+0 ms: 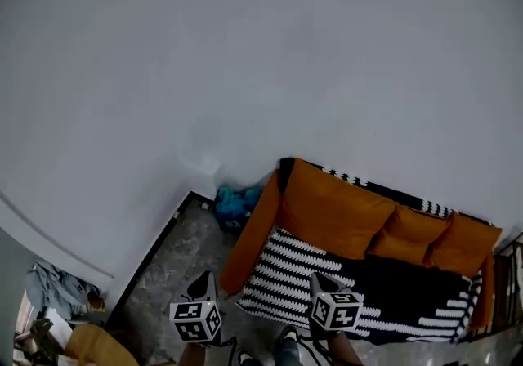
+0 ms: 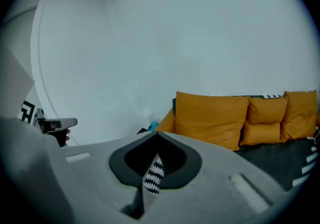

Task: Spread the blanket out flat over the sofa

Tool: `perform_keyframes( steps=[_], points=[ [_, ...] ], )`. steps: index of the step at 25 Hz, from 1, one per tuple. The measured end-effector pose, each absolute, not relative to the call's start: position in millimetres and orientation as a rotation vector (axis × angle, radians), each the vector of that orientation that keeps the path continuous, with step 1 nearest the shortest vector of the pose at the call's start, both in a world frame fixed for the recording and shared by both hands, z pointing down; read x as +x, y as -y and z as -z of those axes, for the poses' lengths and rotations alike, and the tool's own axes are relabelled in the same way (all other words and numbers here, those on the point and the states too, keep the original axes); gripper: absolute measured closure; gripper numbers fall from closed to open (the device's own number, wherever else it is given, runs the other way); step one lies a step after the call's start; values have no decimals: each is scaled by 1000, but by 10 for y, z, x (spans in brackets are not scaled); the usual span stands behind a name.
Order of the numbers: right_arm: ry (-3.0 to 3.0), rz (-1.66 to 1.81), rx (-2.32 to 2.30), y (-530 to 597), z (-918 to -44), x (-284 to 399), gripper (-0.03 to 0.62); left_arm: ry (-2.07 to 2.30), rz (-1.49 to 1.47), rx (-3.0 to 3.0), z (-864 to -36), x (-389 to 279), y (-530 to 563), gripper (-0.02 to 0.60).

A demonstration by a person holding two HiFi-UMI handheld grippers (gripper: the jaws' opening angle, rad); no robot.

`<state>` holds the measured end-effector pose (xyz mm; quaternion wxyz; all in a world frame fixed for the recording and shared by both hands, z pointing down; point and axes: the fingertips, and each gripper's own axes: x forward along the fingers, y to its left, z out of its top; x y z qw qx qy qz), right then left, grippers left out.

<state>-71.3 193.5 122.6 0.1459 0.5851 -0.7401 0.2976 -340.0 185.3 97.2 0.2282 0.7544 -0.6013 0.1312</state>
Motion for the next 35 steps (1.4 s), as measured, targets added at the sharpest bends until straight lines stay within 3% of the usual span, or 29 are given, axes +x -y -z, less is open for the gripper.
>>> perform_keyframes(
  steps=[13, 22, 35],
  points=[
    [2047, -662, 2034, -2037, -415, 307, 588, 1689, -175, 2251, -121, -3247, -1460, 577],
    [1962, -474, 2054, -2063, -208, 382, 589, 1676, -135, 2279, -29, -3144, -1419, 577],
    [1980, -504, 2029, -2015, -240, 272, 589, 1653, -120, 2276, -62, -3131, -1466, 577]
  ],
)
